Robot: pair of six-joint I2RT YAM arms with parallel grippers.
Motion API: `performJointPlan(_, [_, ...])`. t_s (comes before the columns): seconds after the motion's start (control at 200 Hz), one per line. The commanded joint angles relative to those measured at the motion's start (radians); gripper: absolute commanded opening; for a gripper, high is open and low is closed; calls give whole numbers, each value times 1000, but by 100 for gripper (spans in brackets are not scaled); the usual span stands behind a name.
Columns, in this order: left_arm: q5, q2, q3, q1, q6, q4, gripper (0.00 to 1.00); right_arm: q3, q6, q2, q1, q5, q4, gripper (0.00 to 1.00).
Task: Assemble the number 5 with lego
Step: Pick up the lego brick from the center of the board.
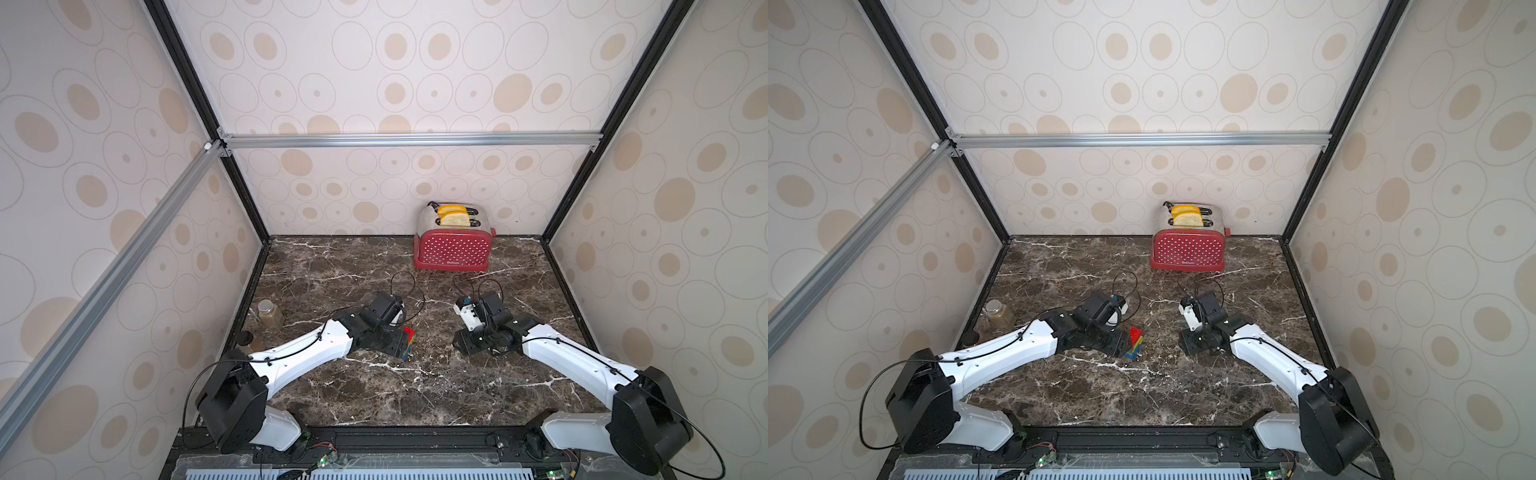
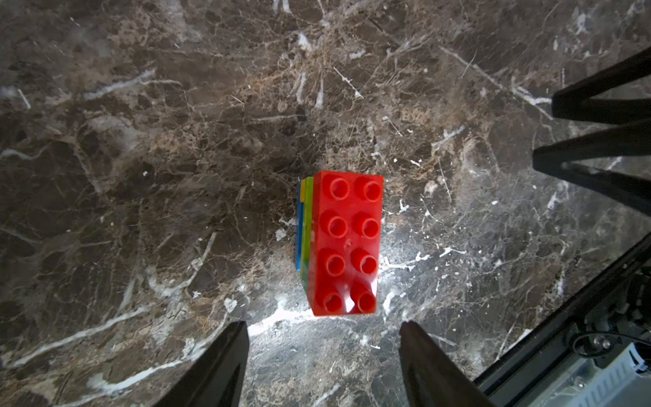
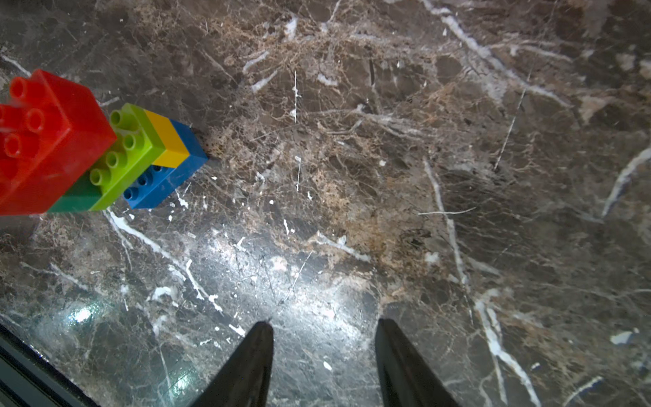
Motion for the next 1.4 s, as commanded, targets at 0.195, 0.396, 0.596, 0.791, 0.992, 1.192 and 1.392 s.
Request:
performJointPlan(0.195, [-51, 101, 90, -39, 8, 23, 68, -11, -30, -18, -21, -30, -24, 53])
performJointPlan(0.396, [-42, 134, 103, -44, 13, 14, 58, -16, -32, -20, -28, -36, -21, 52])
performJointPlan(0.596, [-34, 154, 111, -43, 21, 12, 50, -15, -34, -21, -36, -39, -19, 52])
performJointPlan(0.791, [-34, 157, 127, -42, 28, -1, 40, -17, -31, -26, -43, -37, -19, 52])
performJointPlan(0.992, [-18, 137, 157, -40, 41, -29, 36, -19, -29, -32, -47, -34, -23, 52])
performJointPlan(1.192, [107, 100, 165, 13, 43, -25, 35, -20, -23, -47, -53, -30, -31, 52])
performJointPlan(1.392, [318, 90, 151, 91, 50, 22, 36, -26, -13, -76, -61, -30, -42, 52])
